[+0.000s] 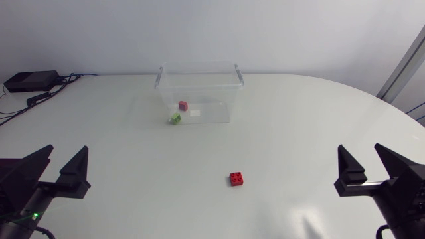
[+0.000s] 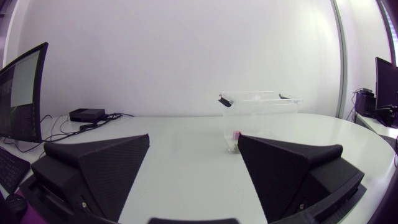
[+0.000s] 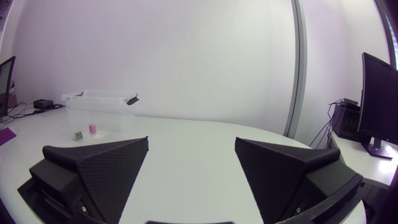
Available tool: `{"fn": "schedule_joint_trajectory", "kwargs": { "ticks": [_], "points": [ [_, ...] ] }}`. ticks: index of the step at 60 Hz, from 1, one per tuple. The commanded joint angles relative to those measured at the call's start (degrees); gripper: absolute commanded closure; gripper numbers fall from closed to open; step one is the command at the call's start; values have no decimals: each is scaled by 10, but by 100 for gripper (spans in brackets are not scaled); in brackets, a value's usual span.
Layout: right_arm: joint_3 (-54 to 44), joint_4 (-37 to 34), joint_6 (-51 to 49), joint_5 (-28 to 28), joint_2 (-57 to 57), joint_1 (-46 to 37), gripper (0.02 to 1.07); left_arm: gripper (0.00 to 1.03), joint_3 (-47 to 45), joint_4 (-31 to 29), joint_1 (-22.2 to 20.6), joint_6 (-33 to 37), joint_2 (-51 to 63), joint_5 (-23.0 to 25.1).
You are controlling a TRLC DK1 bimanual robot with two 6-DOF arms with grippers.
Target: Place the duplo bricks in the container
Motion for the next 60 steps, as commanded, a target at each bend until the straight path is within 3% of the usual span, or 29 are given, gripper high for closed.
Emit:
{"fn": "schedule_joint_trajectory", "kwargs": {
  "ticks": [1, 47, 60],
  "points": [
    [-12, -1, -3, 3, -3, 5, 6, 4, -10, 5, 4, -16, -6, 1],
    [-5, -8, -41, 2, 0, 40, 6, 4, -10, 5, 4, -16, -6, 1],
    [59, -83, -50, -30, 12, 43, 6, 4, -10, 5, 4, -16, -6, 1]
  ]
}}
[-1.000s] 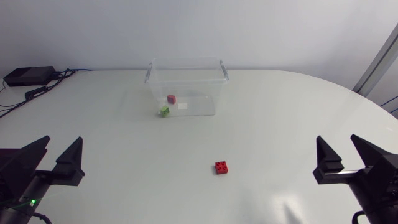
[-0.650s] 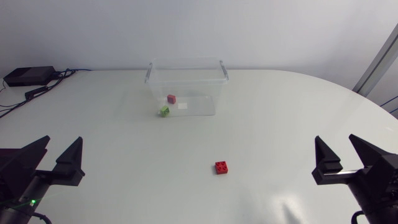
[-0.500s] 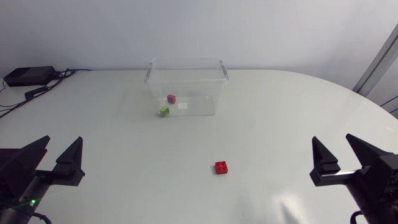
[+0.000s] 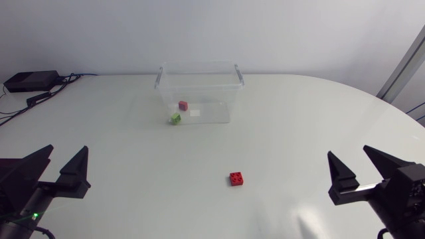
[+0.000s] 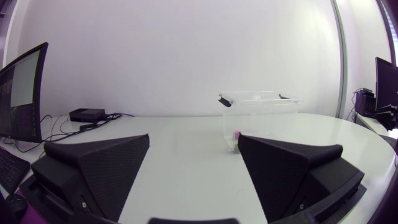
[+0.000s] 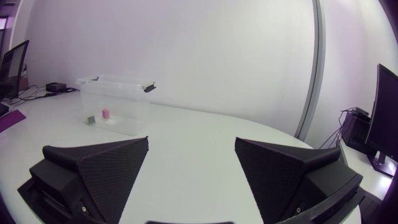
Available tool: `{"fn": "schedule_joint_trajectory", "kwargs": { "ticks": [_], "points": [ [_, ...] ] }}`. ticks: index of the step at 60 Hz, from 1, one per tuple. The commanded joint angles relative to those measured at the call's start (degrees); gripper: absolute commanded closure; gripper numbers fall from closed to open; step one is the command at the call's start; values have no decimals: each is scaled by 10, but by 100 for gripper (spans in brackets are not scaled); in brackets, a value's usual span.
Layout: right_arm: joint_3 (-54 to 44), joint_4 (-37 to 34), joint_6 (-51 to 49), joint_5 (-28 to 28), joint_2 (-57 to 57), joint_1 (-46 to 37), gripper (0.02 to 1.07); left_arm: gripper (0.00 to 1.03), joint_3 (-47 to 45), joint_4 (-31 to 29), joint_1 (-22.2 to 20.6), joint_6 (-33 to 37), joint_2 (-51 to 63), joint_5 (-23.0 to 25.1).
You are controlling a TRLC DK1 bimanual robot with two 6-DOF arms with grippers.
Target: Place the duplo bricks in the container
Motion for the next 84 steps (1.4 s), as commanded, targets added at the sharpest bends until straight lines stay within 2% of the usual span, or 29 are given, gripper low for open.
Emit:
{"fn": "schedule_joint_trajectory", "kwargs": {
  "ticks": [1, 12, 23, 38, 60, 84],
  "points": [
    [37, -23, -13, -12, 12, 5, 6, 4, -10, 5, 4, -16, -6, 1],
    [100, -75, -13, -55, 79, 7, 6, 4, -10, 5, 4, -16, -6, 1],
    [177, -118, -12, -109, 207, 21, 6, 4, -10, 5, 4, -16, -6, 1],
    [251, -166, -17, -106, 356, 114, 6, 4, -10, 5, 4, -16, -6, 1],
    [324, -222, 23, -93, 460, 129, 7, 4, -10, 5, 4, -16, -6, 1],
    [398, -280, 127, -77, 558, 162, 7, 4, -10, 5, 4, -15, -6, 1]
  ]
}}
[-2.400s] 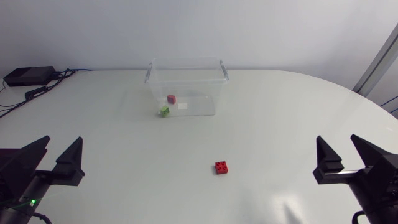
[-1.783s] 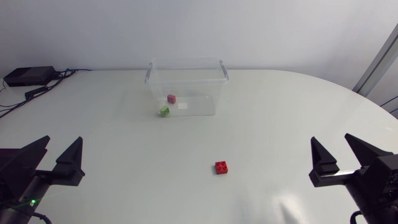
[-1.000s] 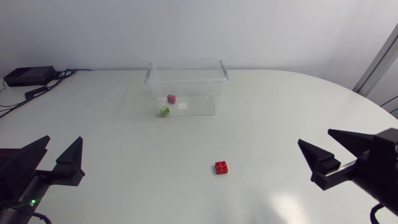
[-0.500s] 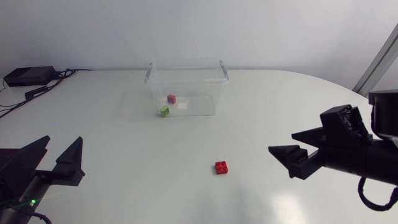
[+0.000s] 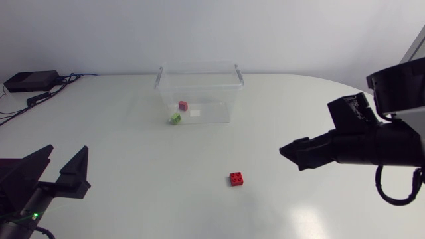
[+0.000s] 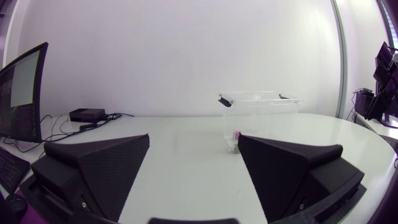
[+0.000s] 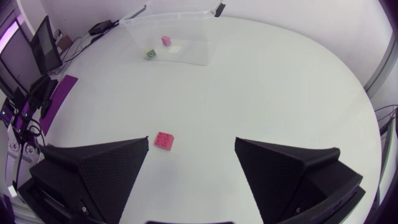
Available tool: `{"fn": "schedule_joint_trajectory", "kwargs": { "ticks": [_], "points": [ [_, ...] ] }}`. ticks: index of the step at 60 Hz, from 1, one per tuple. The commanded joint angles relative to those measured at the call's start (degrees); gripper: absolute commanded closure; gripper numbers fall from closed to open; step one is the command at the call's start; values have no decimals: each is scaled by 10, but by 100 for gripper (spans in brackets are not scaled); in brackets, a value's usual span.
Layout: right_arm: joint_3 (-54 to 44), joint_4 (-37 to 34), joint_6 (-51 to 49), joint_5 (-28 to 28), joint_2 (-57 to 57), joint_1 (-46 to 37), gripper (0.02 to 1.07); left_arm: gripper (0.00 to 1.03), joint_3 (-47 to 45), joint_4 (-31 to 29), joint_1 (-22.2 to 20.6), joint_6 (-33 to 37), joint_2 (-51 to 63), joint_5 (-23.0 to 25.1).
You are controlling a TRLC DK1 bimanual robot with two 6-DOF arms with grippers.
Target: Place the duplo bricks in the container
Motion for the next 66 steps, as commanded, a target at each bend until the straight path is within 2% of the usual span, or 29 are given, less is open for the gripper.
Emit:
{"fn": "schedule_joint_trajectory", "kwargs": {
  "ticks": [1, 8, 17, 66],
  "points": [
    [15, -13, 40, 14, 29, 18, 7, 4, -10, 5, 4, -16, -6, 1],
    [16, -12, 61, 60, 59, 62, 7, 4, -10, 5, 4, -16, -6, 1],
    [25, -16, 85, 78, 115, 94, 7, 4, -10, 5, 4, -16, -6, 1],
    [131, -42, 137, 81, 366, 175, 7, 4, -10, 5, 4, -16, -6, 1]
  ]
}}
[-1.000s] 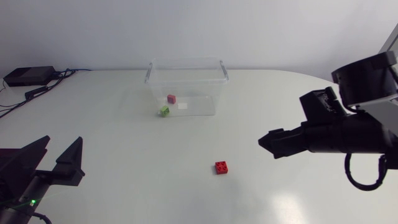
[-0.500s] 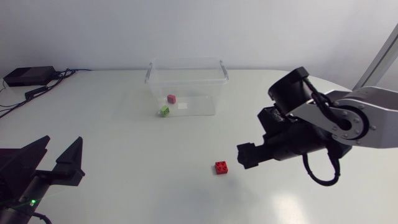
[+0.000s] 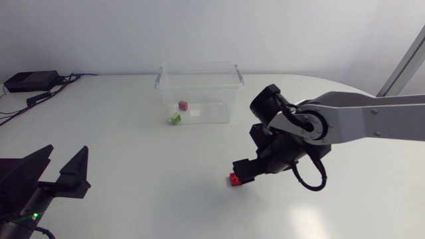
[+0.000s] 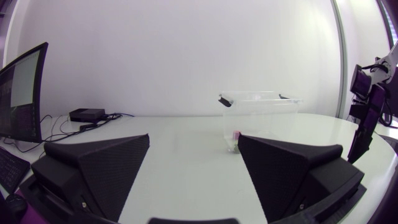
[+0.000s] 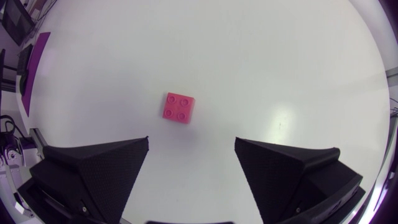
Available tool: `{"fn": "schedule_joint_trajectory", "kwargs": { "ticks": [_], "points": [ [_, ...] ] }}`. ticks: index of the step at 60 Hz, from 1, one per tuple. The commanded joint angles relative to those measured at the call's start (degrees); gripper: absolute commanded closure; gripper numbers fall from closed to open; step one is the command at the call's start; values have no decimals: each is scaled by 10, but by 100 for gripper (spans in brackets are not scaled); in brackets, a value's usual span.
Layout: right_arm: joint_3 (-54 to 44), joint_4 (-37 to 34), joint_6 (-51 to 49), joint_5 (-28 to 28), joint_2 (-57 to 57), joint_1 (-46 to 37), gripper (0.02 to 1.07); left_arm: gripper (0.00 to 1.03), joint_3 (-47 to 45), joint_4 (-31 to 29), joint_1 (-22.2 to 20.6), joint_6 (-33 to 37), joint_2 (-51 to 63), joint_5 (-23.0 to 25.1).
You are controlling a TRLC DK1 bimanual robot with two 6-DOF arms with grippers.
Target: Place the duplo bricks in the container
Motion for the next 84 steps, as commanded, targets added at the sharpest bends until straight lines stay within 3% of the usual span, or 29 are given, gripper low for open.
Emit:
{"fn": "schedule_joint_trajectory", "kwargs": {
  "ticks": [1, 38, 84],
  "points": [
    [21, -10, 23, 6, 29, 12, 7, 4, -10, 5, 4, -16, -6, 1],
    [97, -25, 51, 11, 145, 27, 7, 4, -10, 5, 4, -16, -6, 1],
    [124, -27, 67, 10, 192, 32, 7, 4, -10, 5, 4, -16, -6, 1]
  ]
}}
